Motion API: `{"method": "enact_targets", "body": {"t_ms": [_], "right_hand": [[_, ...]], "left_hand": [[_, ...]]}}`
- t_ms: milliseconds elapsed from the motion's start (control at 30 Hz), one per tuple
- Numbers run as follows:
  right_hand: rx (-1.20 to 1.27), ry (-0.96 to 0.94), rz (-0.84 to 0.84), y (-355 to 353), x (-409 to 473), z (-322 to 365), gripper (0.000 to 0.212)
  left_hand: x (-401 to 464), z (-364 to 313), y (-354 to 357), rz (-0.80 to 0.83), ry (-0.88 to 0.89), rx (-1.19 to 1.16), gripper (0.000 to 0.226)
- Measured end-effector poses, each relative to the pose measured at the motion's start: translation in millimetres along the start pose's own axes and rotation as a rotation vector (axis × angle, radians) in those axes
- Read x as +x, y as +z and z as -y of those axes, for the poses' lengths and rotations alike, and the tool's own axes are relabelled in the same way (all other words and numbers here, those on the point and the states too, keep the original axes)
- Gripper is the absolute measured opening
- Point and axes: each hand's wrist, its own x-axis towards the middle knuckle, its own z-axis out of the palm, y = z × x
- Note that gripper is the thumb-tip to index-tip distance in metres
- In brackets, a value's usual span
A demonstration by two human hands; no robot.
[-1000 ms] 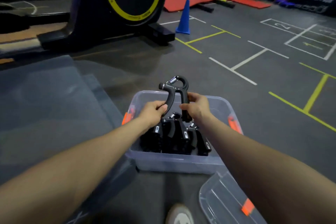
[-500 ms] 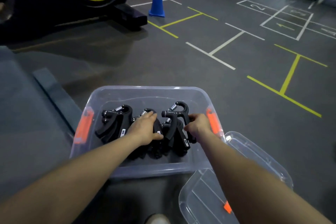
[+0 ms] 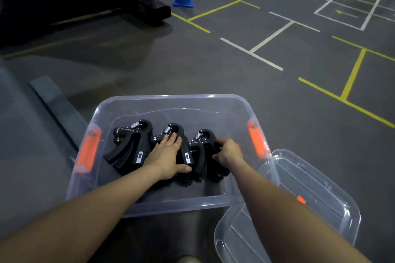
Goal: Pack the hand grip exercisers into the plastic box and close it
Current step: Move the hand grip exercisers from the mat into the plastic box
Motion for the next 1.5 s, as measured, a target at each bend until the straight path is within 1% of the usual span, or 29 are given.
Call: {"method": "enact_targets", "body": {"t_ms": [267, 367, 467, 667, 800, 867, 933, 1033, 1133, 1267, 1367, 1500], "right_hand": [[-0.056, -0.047, -0.028, -1, 1, -2, 0.051], [-0.063, -0.027, -0.011, -1, 3, -3, 0.054], [-0.083, -0.001, 0.008, 0, 2, -4, 0.053], [-0.149, -0.023, 0.016, 2, -3, -4, 0.051], [-0.130, -0.057, -0.033, 0, -5, 2, 0.051], [-0.087, -0.093, -0.058, -2, -6, 12, 0.052], [-0.052, -0.133, -0.073, -4, -8, 26, 0.053], [-0.019, -0.204, -0.091, -5, -14, 58, 0.056], [-0.002, -0.273, -0.079, 0, -28, 100, 0.056], [-0.010, -0.400, -0.025, 27, -61, 161, 0.056], [-0.047, -0.499, 0.022, 62, -92, 208, 0.056], [-0.046, -0.591, 0.137, 128, -136, 261, 0.058]], "left_hand": [[-3, -2, -3, 0.010, 0.004, -0.015, 0.099], [-3, -3, -5, 0.018, -0.001, -0.006, 0.099], [-3, -4, -6, 0.029, -0.007, 0.002, 0.100], [-3, -4, -7, 0.037, -0.015, -0.011, 0.100], [-5, -5, -11, 0.047, -0.009, 0.016, 0.099], [-7, -6, -16, 0.036, -0.002, 0.026, 0.095], [-12, -5, -25, -0.028, 0.008, -0.015, 0.086], [-25, 1, -48, -0.190, 0.011, -0.106, 0.067], [-47, 22, -74, -0.333, -0.052, -0.166, 0.055], [-92, 75, -104, -0.476, -0.192, -0.233, 0.053], [-137, 124, -119, -0.528, -0.302, -0.246, 0.054], [-197, 191, -124, -0.586, -0.445, -0.266, 0.052]]}}
